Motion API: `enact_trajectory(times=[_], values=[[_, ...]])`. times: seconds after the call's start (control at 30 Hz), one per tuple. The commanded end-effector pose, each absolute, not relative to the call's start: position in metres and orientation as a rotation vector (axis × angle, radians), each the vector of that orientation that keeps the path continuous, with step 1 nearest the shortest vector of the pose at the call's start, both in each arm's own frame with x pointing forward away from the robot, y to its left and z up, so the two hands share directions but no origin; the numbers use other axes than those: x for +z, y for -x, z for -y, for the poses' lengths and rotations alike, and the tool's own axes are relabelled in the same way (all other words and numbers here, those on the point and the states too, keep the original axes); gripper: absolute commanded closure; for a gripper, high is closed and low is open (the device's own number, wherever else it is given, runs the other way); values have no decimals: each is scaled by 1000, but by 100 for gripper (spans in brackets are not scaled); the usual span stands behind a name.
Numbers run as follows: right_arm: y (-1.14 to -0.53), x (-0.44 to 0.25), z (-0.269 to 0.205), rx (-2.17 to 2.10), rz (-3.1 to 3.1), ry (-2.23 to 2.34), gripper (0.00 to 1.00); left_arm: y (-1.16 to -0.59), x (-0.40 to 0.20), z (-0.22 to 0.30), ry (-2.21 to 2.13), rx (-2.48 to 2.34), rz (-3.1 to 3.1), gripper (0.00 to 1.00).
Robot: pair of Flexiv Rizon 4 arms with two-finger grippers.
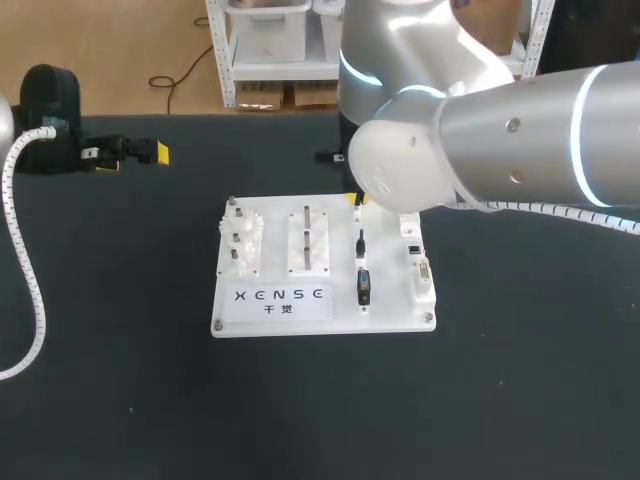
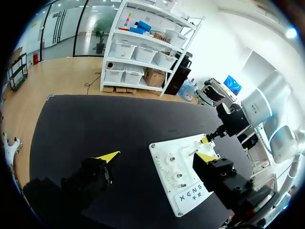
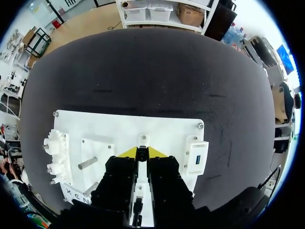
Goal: Insert the USB connector, Ethernet cable, and multi-pin plug into their matching sockets one by one.
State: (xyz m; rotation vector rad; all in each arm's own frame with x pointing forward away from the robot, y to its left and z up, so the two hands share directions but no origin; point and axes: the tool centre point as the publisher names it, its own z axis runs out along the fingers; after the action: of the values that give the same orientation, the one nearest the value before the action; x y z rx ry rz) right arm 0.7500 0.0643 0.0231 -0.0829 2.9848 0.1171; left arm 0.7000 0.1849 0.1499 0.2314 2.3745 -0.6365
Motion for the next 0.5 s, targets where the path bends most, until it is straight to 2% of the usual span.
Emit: enact_trajectory(times=[0.03, 0.5], values=[[-744, 28, -59, 119, -2968, 73, 100, -700, 150, -185, -231, -636, -2374, 0], [-738, 46, -40, 96, -2912, 80, 100, -700, 150, -185, -231, -636, -2374, 0]])
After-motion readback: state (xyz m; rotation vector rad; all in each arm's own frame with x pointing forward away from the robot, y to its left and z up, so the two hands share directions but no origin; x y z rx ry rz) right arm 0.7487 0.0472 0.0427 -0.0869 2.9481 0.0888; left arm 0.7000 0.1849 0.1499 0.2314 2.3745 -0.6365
